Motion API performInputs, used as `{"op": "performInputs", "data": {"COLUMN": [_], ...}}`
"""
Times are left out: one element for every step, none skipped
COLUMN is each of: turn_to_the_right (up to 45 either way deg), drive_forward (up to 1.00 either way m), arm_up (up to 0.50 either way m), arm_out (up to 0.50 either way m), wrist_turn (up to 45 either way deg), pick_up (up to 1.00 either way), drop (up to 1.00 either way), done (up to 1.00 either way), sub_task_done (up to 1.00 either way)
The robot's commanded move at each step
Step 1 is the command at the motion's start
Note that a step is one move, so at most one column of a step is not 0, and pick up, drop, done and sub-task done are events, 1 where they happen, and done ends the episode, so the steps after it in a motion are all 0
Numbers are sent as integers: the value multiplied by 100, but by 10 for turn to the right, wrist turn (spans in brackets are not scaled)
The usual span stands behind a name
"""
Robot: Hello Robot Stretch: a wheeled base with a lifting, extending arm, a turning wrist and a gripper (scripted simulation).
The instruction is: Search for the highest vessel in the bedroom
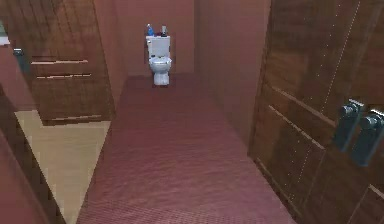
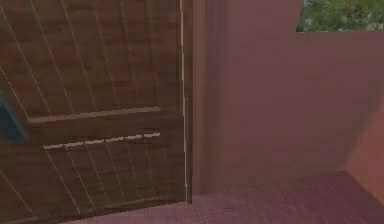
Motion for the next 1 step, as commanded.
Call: {"op": "performInputs", "data": {"turn_to_the_right": [0], "drive_forward": [100], "arm_up": [0], "arm_out": [0], "wrist_turn": [0], "pick_up": [0], "drop": [0], "done": [0], "sub_task_done": [0]}}
